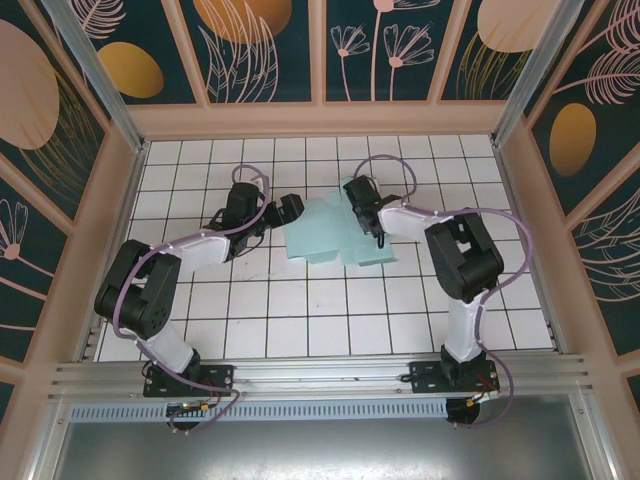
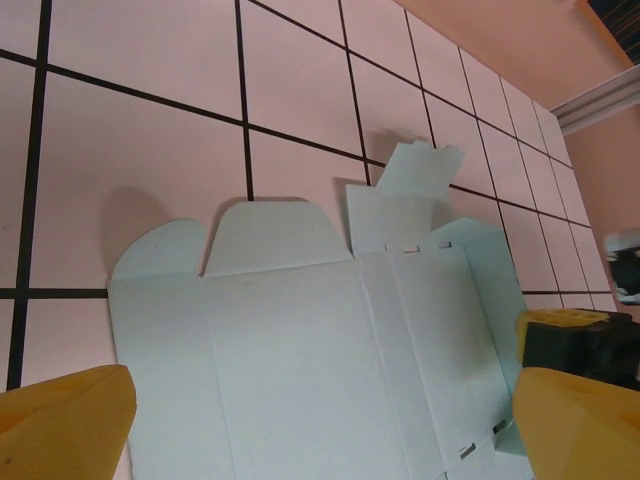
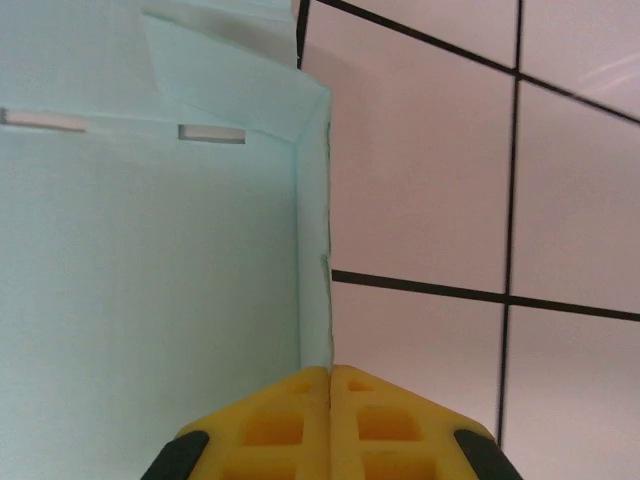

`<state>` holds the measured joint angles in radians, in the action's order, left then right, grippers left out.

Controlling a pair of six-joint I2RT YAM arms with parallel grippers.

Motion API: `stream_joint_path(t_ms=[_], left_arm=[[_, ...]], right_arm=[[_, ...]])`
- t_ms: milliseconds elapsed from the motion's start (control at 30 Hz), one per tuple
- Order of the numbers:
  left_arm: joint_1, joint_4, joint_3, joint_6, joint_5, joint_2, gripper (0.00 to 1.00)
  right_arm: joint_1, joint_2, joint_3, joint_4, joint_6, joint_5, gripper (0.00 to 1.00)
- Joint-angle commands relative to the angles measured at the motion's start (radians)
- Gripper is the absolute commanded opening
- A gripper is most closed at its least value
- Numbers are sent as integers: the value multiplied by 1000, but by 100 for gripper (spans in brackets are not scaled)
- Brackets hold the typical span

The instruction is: Fold the paper box

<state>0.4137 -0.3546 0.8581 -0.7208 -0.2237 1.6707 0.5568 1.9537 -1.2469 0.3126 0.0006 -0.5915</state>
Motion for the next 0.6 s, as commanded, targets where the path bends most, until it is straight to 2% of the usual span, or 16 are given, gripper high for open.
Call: stream_joint_path(t_ms=[0, 67, 167, 200, 267, 333, 433, 567], left_arm=[[-6, -1, -5, 31, 1, -19, 96], [-6, 1, -8, 39, 4, -26, 96], [-6, 3, -19, 58, 0, -33, 96], [-6, 5, -20, 65, -2, -33, 96], [-6, 7, -20, 77, -7, -30, 95], [-6, 2, -21, 80, -15, -26, 95], [-6, -8, -21, 82, -20, -22, 95], [-5, 3, -2, 90, -33, -4, 95]], right_arm=[[28, 57, -43, 68, -24, -182, 0], [26, 53, -46, 60, -19, -134, 0], [-1, -19, -16, -3, 6, 59, 0], [-4, -54, 2, -33, 18, 164, 0], [-52, -103, 33, -79, 38, 307, 0], [-78, -123, 40, -84, 46, 386, 0], [-68, -94, 7, -30, 14, 296, 0], [-13, 2, -39, 31, -62, 9, 0]])
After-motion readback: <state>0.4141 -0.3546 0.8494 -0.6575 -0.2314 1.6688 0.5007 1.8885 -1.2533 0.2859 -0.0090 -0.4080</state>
